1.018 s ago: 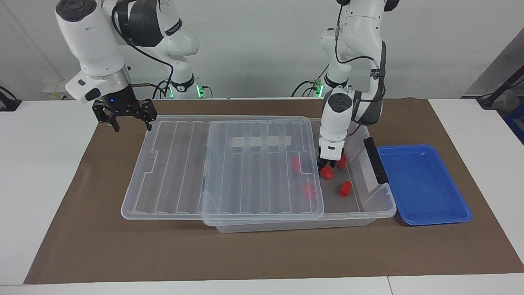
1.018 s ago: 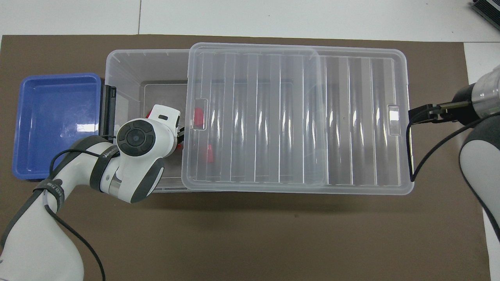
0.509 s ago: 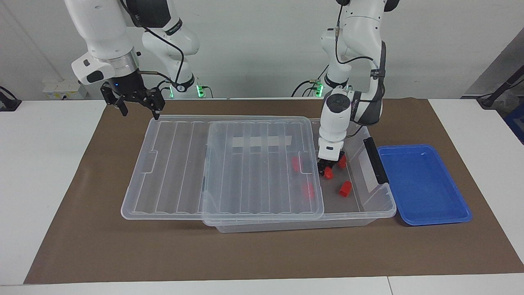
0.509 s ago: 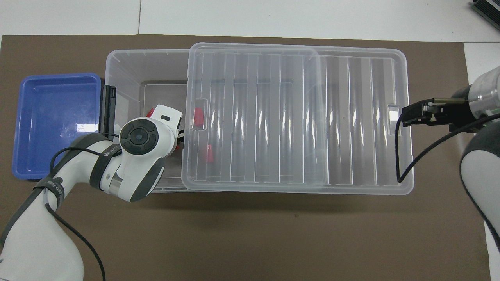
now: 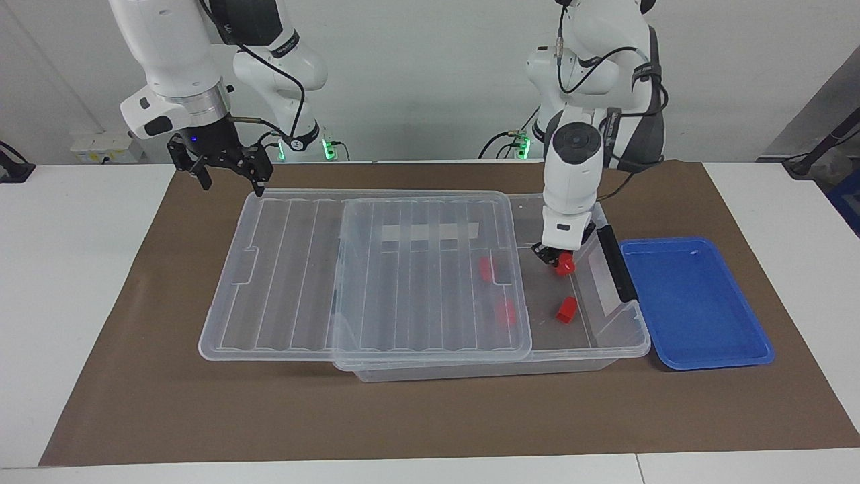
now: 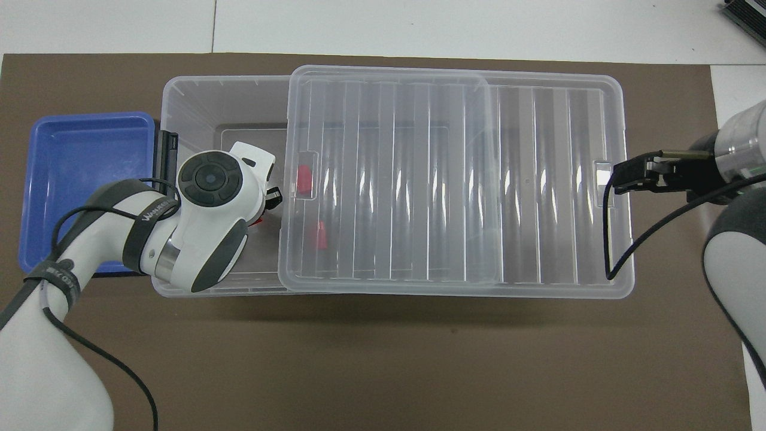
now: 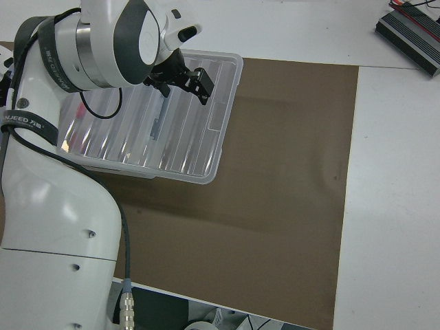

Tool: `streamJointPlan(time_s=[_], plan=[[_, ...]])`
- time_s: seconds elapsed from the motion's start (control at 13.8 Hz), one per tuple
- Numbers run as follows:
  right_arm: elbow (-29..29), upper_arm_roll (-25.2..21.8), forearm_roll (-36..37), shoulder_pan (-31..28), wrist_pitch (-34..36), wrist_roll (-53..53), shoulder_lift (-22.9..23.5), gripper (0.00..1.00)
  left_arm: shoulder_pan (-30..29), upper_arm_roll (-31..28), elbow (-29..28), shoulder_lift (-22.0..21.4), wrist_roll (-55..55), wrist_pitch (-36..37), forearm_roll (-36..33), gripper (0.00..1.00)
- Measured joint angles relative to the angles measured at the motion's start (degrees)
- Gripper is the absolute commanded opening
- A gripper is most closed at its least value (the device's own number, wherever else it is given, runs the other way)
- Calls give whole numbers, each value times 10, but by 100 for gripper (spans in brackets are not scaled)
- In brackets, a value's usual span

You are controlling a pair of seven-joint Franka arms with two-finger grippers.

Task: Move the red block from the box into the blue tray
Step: 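Lift the red block and carry it to the blue tray with the left gripper, then lower the red block into the blue tray and open the left gripper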

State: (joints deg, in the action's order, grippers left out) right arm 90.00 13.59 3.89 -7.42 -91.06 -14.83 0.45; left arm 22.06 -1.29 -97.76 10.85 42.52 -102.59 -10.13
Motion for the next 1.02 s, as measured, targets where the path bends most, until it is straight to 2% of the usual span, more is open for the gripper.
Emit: streamJointPlan(time_s=[0.22, 0.44, 0.58, 0.8, 1.02], plan=[[0, 0, 0, 0, 2, 0, 0, 100, -56, -3, 87, -9, -130, 115, 20, 0], [0, -1, 0, 2, 3, 0, 0, 100, -125, -6, 110, -12, -275, 138, 24, 0], [0, -22, 0, 20, 3, 0, 0, 100, -175, -7, 111, -12, -376, 138, 26, 0], [0, -65, 0, 59, 3, 1, 0, 100, -239, -8, 101, -12, -486, 110, 27, 0], [0, -68, 0, 61, 2, 1, 0, 100, -278, -8, 19, -27, -556, -9, 27, 0]])
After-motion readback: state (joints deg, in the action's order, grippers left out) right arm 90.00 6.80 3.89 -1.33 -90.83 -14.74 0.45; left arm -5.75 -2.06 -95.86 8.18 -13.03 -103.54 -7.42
